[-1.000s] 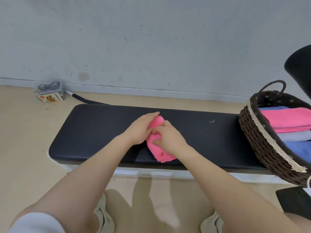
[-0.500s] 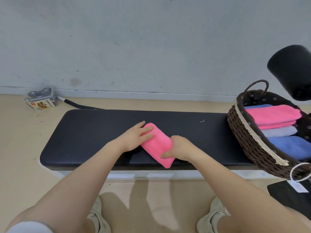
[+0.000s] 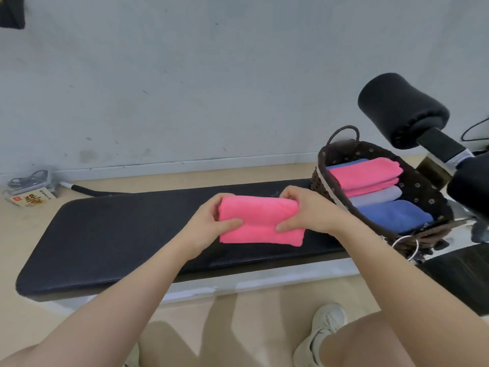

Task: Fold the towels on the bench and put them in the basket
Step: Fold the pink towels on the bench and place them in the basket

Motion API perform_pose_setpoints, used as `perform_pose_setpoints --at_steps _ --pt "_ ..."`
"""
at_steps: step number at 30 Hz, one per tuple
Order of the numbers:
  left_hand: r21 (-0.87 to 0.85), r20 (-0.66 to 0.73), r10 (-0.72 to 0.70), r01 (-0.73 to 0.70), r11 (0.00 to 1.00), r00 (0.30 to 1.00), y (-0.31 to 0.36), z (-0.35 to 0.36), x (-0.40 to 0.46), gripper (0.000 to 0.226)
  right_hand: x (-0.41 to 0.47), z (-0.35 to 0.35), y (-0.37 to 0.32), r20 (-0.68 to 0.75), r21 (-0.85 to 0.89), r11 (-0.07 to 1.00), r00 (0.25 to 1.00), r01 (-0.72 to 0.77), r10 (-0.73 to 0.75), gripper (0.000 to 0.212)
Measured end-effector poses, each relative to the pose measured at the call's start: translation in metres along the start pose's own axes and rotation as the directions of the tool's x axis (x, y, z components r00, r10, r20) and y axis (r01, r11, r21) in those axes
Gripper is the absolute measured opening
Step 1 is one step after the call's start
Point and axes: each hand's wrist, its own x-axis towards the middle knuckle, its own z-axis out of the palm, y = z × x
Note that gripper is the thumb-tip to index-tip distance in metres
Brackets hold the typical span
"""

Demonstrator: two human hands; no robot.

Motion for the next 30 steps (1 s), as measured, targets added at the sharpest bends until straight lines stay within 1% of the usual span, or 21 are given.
perform_pose_setpoints --at_steps 1,3,4,6,7,8,11,12,14,16,17,18,19,20,21,22,24,25,26,28,30 --pt "-0.079 -0.017 0.003 -0.005 0.997 1.0 0.008 0.007 0.004 0.036 -0.004 -0.013 0.0 -0.039 0.074 0.997 0.999 0.012 -0.009 0.04" --pt "-0.173 -0.005 -0.01 0.009 0.985 1.0 0.021 0.023 0.015 0.029 -0.014 -0.04 0.003 -0.085 0.246 0.969 0.996 0.036 -0.015 0.04" --pt "-0.203 0.013 -0.013 0.016 0.979 1.0 0.028 0.032 0.021 0.027 -0.019 -0.053 0.007 -0.068 0.338 0.94 0.998 0.039 -0.017 0.04" --pt "-0.257 0.049 -0.028 0.04 0.966 0.998 0.039 0.052 0.033 0.023 -0.029 -0.076 0.023 0.03 0.507 0.862 0.999 0.003 -0.021 0.044" --pt "-0.273 0.073 -0.039 0.058 0.96 0.997 0.045 0.063 0.04 0.022 -0.033 -0.086 0.033 0.057 0.563 0.826 0.998 -0.025 -0.009 0.045" --pt "-0.276 0.104 -0.047 0.074 0.958 0.994 0.051 0.074 0.046 0.023 -0.036 -0.095 0.044 0.044 0.602 0.797 0.999 -0.041 0.018 0.046" --pt "-0.239 0.178 -0.013 0.056 0.969 0.984 0.066 0.107 0.068 0.03 -0.042 -0.119 0.074 -0.117 0.736 0.677 0.984 -0.005 0.134 0.038" --pt "-0.202 0.181 0.006 0.031 0.979 0.984 0.07 0.119 0.075 0.031 -0.042 -0.127 0.083 -0.172 0.777 0.629 0.969 0.023 0.177 0.035" --pt "-0.129 0.179 0.043 -0.019 0.991 0.983 0.077 0.144 0.089 0.035 -0.039 -0.14 0.101 -0.249 0.814 0.579 0.925 0.04 0.287 0.031" --pt "0.021 0.207 0.115 -0.122 0.992 0.971 0.081 0.167 0.104 0.041 -0.036 -0.149 0.117 -0.288 0.812 0.583 0.861 -0.013 0.419 0.028" --pt "0.167 0.237 0.138 -0.18 0.969 0.962 0.083 0.177 0.111 0.041 -0.035 -0.153 0.124 -0.295 0.79 0.609 0.832 -0.064 0.47 0.026" --pt "0.353 0.263 0.127 -0.218 0.91 0.956 0.084 0.186 0.118 0.041 -0.034 -0.155 0.131 -0.297 0.749 0.65 0.812 -0.128 0.502 0.023" --pt "0.553 0.271 0.1 -0.24 0.798 0.957 0.083 0.195 0.124 0.043 -0.033 -0.155 0.136 -0.301 0.691 0.696 0.798 -0.195 0.522 0.021" --pt "0.713 0.271 0.076 -0.253 0.654 0.96 0.081 0.202 0.129 0.046 -0.032 -0.153 0.141 -0.315 0.619 0.742 0.783 -0.259 0.536 0.021" --pt "0.807 0.275 0.061 -0.265 0.528 0.959 0.078 0.208 0.132 0.048 -0.03 -0.151 0.146 -0.339 0.545 0.779 0.769 -0.31 0.543 0.023" --pt "0.854 0.28 0.053 -0.274 0.442 0.958 0.075 0.212 0.134 0.049 -0.027 -0.148 0.151 -0.363 0.479 0.806 0.758 -0.348 0.542 0.027" --pt "0.892 0.288 0.064 -0.292 0.344 0.956 0.066 0.217 0.136 0.048 -0.021 -0.146 0.156 -0.394 0.371 0.836 0.747 -0.404 0.535 0.035" --pt "0.896 0.288 0.088 -0.301 0.327 0.954 0.062 0.217 0.137 0.047 -0.018 -0.146 0.156 -0.407 0.332 0.848 0.748 -0.413 0.524 0.038" --pt "0.888 0.288 0.125 -0.313 0.336 0.95 0.06 0.217 0.139 0.046 -0.014 -0.146 0.157 -0.417 0.305 0.857 0.751 -0.415 0.512 0.041" --pt "0.84 0.281 0.217 -0.349 0.415 0.935 0.058 0.217 0.142 0.046 -0.008 -0.148 0.159 -0.434 0.245 0.877 0.762 -0.413 0.48 0.049" --pt "0.788 0.292 0.249 -0.38 0.484 0.923 0.061 0.218 0.143 0.052 -0.004 -0.148 0.161 -0.435 0.164 0.883 0.771 -0.44 0.465 0.053"
